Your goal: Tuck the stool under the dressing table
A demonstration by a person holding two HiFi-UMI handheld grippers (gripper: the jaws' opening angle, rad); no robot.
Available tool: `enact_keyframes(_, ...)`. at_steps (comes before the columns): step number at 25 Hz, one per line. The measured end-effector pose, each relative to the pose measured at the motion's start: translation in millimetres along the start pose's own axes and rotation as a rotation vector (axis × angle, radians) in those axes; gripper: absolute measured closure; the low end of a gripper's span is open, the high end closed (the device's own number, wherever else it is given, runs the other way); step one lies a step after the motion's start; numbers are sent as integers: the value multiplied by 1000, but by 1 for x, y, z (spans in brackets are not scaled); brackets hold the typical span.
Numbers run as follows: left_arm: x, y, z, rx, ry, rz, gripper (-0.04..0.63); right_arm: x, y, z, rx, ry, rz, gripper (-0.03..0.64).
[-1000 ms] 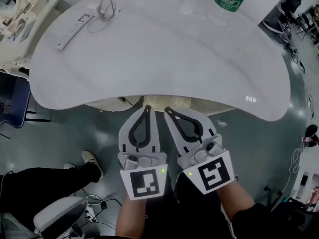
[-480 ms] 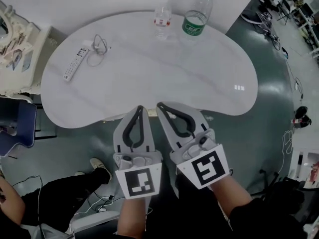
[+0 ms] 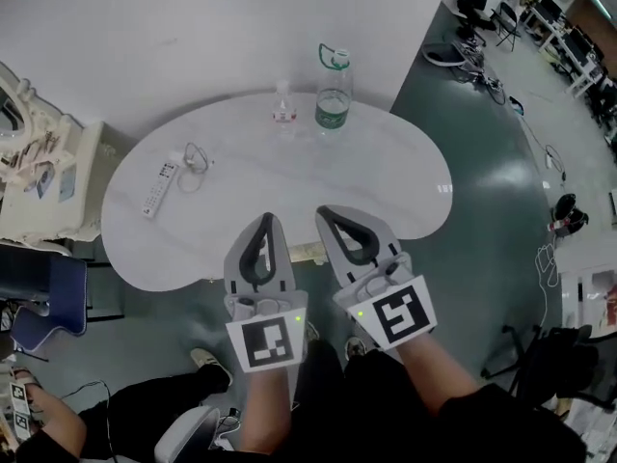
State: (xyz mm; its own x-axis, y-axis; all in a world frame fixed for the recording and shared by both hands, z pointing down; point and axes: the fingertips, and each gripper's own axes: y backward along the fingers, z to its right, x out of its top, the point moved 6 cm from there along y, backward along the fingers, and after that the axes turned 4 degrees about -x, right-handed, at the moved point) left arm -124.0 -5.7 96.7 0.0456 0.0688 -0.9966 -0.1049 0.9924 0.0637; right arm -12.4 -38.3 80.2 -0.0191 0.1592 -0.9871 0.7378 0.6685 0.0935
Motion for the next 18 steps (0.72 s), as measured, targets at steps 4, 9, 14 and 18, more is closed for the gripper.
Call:
enact_keyframes(4,27,-3,14,-64,-19,34,589,20,21,12,-69,10,6,611)
enact_keyframes(9,49,1,32,-106,-10,59,590,39,51,33,-142,-2,1,611)
enact_keyframes(14,58,8,73,-124,-29,58,589,50,86,62,-168,-3,23,611)
enact_keyframes(18,60,11,110,-97,-27,48,590,53,122,86,-162,-3,48,611)
